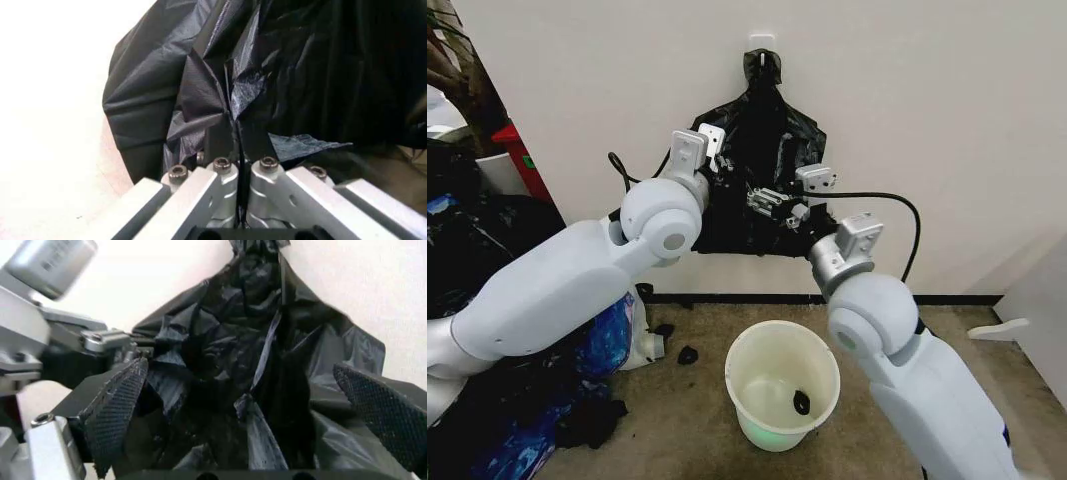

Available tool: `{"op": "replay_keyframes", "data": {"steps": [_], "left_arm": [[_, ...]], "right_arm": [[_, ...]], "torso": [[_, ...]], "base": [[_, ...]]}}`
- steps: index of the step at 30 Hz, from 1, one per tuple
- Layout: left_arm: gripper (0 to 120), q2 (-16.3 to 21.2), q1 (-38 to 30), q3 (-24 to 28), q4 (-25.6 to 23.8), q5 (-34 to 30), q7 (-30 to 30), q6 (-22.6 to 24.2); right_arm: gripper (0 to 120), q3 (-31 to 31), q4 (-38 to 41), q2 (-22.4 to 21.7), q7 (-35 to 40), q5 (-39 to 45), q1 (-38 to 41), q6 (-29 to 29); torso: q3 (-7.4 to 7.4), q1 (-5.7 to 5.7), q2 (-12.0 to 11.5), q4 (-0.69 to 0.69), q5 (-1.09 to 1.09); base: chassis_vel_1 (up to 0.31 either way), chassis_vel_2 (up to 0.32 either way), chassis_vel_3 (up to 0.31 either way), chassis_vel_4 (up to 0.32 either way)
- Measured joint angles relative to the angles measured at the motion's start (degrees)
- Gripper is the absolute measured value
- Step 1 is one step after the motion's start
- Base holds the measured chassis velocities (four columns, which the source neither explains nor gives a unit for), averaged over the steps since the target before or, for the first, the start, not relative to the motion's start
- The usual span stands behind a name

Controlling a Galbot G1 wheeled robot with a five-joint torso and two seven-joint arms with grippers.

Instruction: Place the garbage bag over the trash bin.

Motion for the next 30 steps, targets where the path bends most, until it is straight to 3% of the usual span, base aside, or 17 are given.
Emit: {"op": "replay_keyframes", "data": {"steps": [5, 9, 11, 12, 13, 14, 16, 17, 28, 30], "left_arm": [[0, 0.03, -0.01, -0.03, -0.17, -0.04, 0.01, 0.00], [0, 0.01, -0.04, -0.09, -0.56, -0.27, -0.04, 0.00], [0, 0.01, -0.04, -0.10, -0.59, -0.29, -0.05, 0.00], [0, 0.06, -0.04, -0.11, -0.70, -0.35, -0.06, 0.00], [0, 0.28, -0.05, -0.23, -1.08, -0.51, -0.08, 0.00], [0, 0.36, -0.05, -0.32, -1.19, -0.54, -0.08, 0.00], [0, 0.39, -0.05, -0.34, -1.22, -0.55, -0.08, 0.00], [0, 0.46, -0.04, -0.44, -1.31, -0.57, -0.07, 0.01], [0, 0.15, -0.06, -0.67, -1.60, -0.57, 0.14, 0.02], [0, 0.37, -0.06, -0.80, -1.78, -0.57, 0.19, 0.02]], "right_arm": [[95, -0.99, -1.51, 1.00, 1.44, -0.82, 0.79, -0.80], [80, -1.48, -4.56, 2.37, 1.85, -4.23, 1.67, -0.38], [78, -1.44, -4.77, 2.42, 1.65, -4.77, 1.67, -0.25], [74, -1.29, -5.21, 2.54, 1.12, -6.19, 1.65, 0.05], [58, -0.48, -6.79, 2.91, -0.81, -11.82, 1.08, 1.62], [53, -0.25, -7.17, 3.03, -1.17, -12.94, 0.87, 2.03], [52, -0.18, -7.27, 3.07, -1.22, -13.15, 0.82, 2.10], [43, 0.03, -7.56, 3.12, -1.33, -13.36, 0.73, 2.24], [1, 2.79, -11.19, 3.01, -3.27, -15.56, -0.38, 4.86], [0, 3.14, -11.34, 2.95, -3.51, -15.77, -0.76, 5.18]], "torso": [[0.00, 0.00, 0.00, 0.00, 0.00], [0.00, 0.00, 0.00, 0.01, 0.00], [0.00, 0.00, 0.00, 0.01, 0.00], [0.00, 0.00, 0.00, 0.01, 0.01], [0.00, 0.00, 0.00, 0.00, 0.01], [0.00, 0.00, 0.00, 0.00, 0.01], [0.00, 0.00, 0.00, 0.00, 0.01], [0.00, 0.00, 0.00, 0.00, 0.01], [-0.01, 0.00, 0.00, 0.00, 0.01], [-0.01, 0.00, 0.00, 0.00, 0.01]], "base": [[0.000, 0.000, 0.000, 0.000], [0.000, 0.000, 0.000, 0.000], [0.000, 0.000, 0.000, 0.000], [0.000, 0.000, 0.000, 0.000], [0.000, 0.000, 0.000, 0.000], [0.000, 0.000, 0.000, 0.000], [0.000, 0.000, 0.000, 0.000], [0.000, 0.000, 0.000, 0.000], [0.000, 0.000, 0.000, 0.000], [0.000, 0.000, 0.000, 0.000]]}}
